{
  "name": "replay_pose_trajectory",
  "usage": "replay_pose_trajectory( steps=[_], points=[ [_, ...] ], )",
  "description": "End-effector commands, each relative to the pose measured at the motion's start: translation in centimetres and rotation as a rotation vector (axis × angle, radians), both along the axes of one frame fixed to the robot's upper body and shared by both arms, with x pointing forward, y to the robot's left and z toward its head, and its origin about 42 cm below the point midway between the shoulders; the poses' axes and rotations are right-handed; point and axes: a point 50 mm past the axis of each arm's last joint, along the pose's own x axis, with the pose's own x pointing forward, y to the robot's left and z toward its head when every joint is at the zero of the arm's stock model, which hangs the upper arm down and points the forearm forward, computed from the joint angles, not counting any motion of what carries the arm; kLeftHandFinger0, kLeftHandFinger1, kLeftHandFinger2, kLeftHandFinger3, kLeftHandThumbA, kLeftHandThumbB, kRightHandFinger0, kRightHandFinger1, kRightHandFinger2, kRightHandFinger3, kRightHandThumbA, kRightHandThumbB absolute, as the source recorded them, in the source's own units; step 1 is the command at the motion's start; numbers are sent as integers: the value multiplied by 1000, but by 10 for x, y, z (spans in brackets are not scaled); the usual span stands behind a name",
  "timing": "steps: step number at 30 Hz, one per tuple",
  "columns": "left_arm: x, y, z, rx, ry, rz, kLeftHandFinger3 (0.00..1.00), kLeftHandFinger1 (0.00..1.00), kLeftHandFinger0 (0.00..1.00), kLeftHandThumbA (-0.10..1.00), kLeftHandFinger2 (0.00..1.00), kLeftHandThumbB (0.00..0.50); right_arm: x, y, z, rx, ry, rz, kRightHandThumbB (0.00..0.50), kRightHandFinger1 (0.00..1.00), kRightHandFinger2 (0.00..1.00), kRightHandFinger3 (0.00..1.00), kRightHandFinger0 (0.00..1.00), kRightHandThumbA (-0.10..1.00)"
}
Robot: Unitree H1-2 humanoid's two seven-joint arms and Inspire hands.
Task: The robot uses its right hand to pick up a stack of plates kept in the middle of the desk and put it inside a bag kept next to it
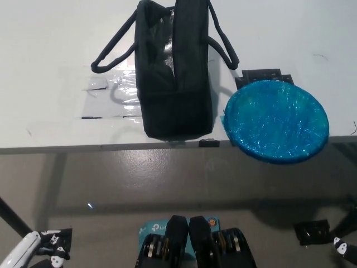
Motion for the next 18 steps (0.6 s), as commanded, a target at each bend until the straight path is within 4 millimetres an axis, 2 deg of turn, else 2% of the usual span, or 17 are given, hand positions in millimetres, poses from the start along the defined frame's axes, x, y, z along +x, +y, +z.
replay_pose_trajectory(
  steps=[1, 2, 3, 4, 7, 11, 16, 18],
  points=[
    [-1, 3, 8, 40, 4, -5, 887, 758, 730, -100, 821, 3, -3, 13, 43, -235, -244, -12, 444, 1000, 1000, 1000, 1000, 620],
    [-1, 3, 8, 38, 4, -2, 885, 756, 728, -100, 820, 2, -6, 18, 51, -279, -281, -10, 474, 1000, 1000, 1000, 1000, 626],
    [-1, 3, 8, 38, 4, -3, 883, 755, 725, -100, 818, 0, -6, 21, 57, -366, -304, -16, 500, 1000, 1000, 1000, 1000, 685],
    [-1, 3, 8, 39, 5, -3, 884, 755, 724, -100, 818, 0, -7, 25, 62, -397, -327, -25, 500, 1000, 1000, 1000, 1000, 654],
    [-1, 1, 8, 35, 7, -10, 883, 756, 724, -100, 820, 0, -10, 37, 80, -510, -392, -44, 500, 1000, 1000, 1000, 1000, 656],
    [0, 2, 9, 43, 7, -11, 887, 757, 727, -100, 822, 0, -13, 49, 90, -555, -452, -59, 500, 1000, 1000, 1000, 1000, 691],
    [3, 2, 10, 44, 3, -11, 889, 757, 730, -100, 821, 0, -9, 61, 99, -601, -505, -41, 500, 1000, 1000, 1000, 1000, 655],
    [3, 2, 12, 49, 2, -22, 888, 757, 725, -100, 823, 0, -6, 67, 101, -638, -532, -19, 500, 1000, 1000, 1000, 1000, 680]
  ],
)
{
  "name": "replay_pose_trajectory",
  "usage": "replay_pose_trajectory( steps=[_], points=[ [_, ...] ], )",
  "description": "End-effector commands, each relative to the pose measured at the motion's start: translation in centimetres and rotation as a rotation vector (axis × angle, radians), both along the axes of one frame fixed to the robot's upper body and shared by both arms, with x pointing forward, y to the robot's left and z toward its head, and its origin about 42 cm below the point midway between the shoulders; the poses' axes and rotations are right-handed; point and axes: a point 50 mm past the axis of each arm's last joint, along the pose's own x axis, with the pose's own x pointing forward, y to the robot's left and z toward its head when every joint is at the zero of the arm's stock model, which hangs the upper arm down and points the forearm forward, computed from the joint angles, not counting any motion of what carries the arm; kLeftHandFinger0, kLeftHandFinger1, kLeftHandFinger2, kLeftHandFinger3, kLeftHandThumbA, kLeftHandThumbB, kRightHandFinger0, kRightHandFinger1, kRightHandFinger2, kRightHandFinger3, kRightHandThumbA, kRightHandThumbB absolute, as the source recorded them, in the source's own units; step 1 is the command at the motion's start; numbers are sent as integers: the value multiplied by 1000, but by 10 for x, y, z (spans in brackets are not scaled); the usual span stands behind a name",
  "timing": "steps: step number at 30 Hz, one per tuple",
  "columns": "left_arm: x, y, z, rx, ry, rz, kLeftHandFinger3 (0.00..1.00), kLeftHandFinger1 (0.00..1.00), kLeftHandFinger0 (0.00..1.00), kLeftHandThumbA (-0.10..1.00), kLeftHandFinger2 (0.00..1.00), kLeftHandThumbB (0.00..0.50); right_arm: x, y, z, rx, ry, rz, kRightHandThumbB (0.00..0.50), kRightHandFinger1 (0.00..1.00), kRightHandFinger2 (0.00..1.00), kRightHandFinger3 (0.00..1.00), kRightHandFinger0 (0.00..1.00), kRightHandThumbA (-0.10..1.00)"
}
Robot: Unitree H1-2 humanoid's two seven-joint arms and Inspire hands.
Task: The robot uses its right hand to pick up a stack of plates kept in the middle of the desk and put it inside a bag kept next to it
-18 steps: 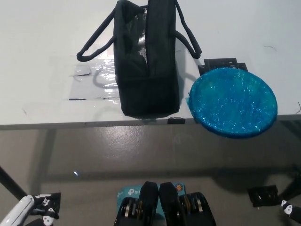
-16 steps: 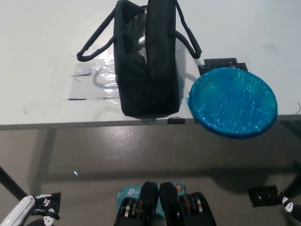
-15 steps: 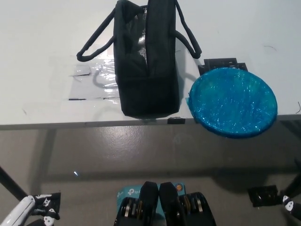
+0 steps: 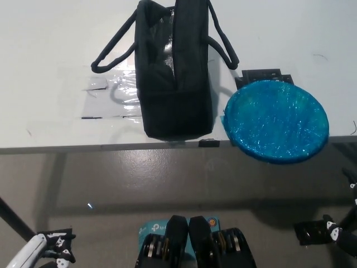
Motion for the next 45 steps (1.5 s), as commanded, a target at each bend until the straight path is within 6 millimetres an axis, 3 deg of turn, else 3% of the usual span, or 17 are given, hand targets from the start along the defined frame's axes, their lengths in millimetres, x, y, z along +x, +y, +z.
replay_pose_trajectory(
  steps=[1, 4, 12, 15, 18, 25, 33, 45],
  points=[
    [4, 8, 15, 58, -14, -6, 887, 758, 726, -100, 824, 0, 1, 24, 54, -356, -333, -37, 500, 1000, 1000, 1000, 1000, 681],
    [4, 8, 15, 58, -12, -8, 884, 761, 735, -100, 825, 0, 6, 34, 55, -418, -346, -9, 500, 1000, 1000, 1000, 1000, 727],
    [3, 7, 16, 71, -13, -14, 886, 756, 728, -100, 820, 0, 18, 56, 55, -475, -347, 76, 500, 1000, 1000, 1000, 1000, 699],
    [4, 8, 15, 66, -8, -5, 885, 758, 737, -100, 817, 0, 32, 60, 51, -535, -350, 89, 500, 1000, 1000, 1000, 1000, 674],
    [4, 7, 15, 82, -9, -12, 885, 758, 741, -100, 819, 0, 60, 59, 42, -601, -386, 104, 500, 1000, 1000, 1000, 1000, 665],
    [6, 7, 17, 87, -6, -18, 882, 759, 739, -100, 817, 0, 84, 74, 37, -633, -406, 112, 500, 1000, 1000, 1000, 1000, 647],
    [9, 6, 18, 112, 2, -34, 888, 768, 745, -100, 822, 0, 94, 79, 27, -628, -367, 119, 500, 1000, 1000, 1000, 1000, 626],
    [10, 6, 20, 121, 16, -42, 947, 787, 766, -100, 852, 0, 84, 76, 9, -531, -262, 110, 500, 1000, 1000, 1000, 1000, 598]
  ],
)
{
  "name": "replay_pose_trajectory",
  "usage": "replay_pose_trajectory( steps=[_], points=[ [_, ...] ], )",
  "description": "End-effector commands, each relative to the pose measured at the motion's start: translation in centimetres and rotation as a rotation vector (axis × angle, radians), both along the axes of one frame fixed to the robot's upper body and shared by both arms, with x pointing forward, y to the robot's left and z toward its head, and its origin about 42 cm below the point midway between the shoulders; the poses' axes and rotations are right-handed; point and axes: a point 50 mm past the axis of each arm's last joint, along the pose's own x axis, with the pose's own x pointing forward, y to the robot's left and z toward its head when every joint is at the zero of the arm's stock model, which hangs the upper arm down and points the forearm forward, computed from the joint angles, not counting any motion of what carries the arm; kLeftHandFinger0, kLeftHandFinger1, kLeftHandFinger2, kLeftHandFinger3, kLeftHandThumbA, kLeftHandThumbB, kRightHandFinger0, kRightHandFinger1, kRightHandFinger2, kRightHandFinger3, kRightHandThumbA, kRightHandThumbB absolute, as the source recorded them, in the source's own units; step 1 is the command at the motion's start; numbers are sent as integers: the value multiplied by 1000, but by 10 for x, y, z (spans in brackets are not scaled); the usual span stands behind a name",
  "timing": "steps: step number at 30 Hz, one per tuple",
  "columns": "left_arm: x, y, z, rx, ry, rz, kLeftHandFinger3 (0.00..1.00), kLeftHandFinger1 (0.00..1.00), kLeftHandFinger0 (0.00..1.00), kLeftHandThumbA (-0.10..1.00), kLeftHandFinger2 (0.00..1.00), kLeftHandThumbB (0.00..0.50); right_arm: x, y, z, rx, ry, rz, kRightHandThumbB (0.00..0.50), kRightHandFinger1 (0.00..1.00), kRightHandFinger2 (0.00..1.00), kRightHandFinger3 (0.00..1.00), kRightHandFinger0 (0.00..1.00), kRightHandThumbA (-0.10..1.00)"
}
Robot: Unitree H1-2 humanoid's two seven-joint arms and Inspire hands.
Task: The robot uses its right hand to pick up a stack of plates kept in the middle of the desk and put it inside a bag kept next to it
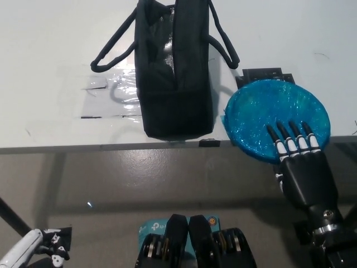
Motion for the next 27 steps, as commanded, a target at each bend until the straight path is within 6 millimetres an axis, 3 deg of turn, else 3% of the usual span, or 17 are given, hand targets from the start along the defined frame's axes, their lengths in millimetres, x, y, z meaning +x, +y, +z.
replay_pose_trajectory(
  steps=[1, 6, 12, 13, 16, 19, 24, 27],
  points=[
    [1, 0, 9, 14, -7, -7, 943, 786, 767, -100, 851, 0, -1, -3, 5, 35, -30, -21, 500, 1000, 1000, 1000, 1000, 617],
    [-3, 1, 7, 13, 2, 2, 901, 793, 774, -100, 845, 0, -6, -4, 16, 14, -30, -35, 500, 1000, 1000, 1000, 1000, 702],
    [-1, 0, 7, 18, 12, -7, 889, 802, 798, -100, 839, 0, -9, -8, 33, 20, 6, -48, 500, 1000, 1000, 1000, 1000, 595],
    [-1, 0, 7, 10, 12, -6, 890, 803, 799, -100, 840, 0, -6, -10, 34, 7, 17, -72, 500, 1000, 1000, 1000, 1000, 525],
    [-2, 0, 7, 8, 21, -7, 895, 816, 810, -100, 854, 0, 6, -18, 31, -50, 16, -154, 500, 1000, 1000, 1000, 1000, 479],
    [-2, 0, 6, 9, 24, -9, 891, 816, 814, -100, 853, 0, 16, -24, 29, -85, 18, -189, 500, 1000, 1000, 1000, 1000, 503],
    [1, -1, 6, 0, 27, -14, 860, 807, 813, -100, 841, 0, 37, -32, 21, -39, 82, -229, 500, 1000, 1000, 1000, 1000, 430],
    [2, -2, 7, 0, 27, -15, 859, 809, 813, -100, 844, 0, 38, -32, 16, -22, 128, -248, 500, 1000, 1000, 1000, 1000, 435]
  ],
)
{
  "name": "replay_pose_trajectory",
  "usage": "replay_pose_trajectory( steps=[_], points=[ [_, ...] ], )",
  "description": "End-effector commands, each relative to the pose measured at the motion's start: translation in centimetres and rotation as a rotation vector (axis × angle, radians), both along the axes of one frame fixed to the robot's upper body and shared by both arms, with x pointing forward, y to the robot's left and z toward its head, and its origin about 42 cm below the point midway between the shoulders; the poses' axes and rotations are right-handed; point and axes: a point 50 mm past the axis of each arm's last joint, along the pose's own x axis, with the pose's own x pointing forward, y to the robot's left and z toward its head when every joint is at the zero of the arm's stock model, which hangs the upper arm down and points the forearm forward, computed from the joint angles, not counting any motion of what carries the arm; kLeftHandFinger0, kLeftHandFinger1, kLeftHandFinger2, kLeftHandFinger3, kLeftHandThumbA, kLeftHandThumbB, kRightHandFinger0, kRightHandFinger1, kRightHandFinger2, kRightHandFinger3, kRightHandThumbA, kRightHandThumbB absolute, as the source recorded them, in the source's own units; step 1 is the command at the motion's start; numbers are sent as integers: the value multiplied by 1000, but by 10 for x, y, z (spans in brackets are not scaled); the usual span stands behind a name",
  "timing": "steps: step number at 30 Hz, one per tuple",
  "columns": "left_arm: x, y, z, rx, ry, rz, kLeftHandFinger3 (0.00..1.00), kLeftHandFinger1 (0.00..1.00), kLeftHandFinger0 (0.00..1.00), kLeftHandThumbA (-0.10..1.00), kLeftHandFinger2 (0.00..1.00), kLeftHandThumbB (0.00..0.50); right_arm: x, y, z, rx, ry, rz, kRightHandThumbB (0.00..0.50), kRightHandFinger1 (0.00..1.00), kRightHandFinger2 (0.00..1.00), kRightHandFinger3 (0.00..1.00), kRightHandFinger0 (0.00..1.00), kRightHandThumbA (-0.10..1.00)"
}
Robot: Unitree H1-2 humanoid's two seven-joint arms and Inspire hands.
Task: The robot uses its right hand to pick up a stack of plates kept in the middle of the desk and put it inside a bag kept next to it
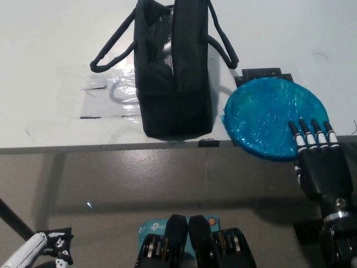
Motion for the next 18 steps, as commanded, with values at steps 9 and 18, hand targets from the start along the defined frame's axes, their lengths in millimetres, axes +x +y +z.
replay_pose_trajectory(
  steps=[9, 18],
  points=[
    [7, 0, 10, -14, -13, -8, 876, 811, 816, -100, 846, 0, -1, 7, -12, 40, 104, -95, 500, 1000, 1000, 1000, 1000, 493],
    [8, 0, 10, -13, 0, -15, 867, 831, 839, -100, 865, 0, -12, 6, -15, 45, 125, -89, 500, 1000, 1000, 1000, 1000, 456]
  ],
)
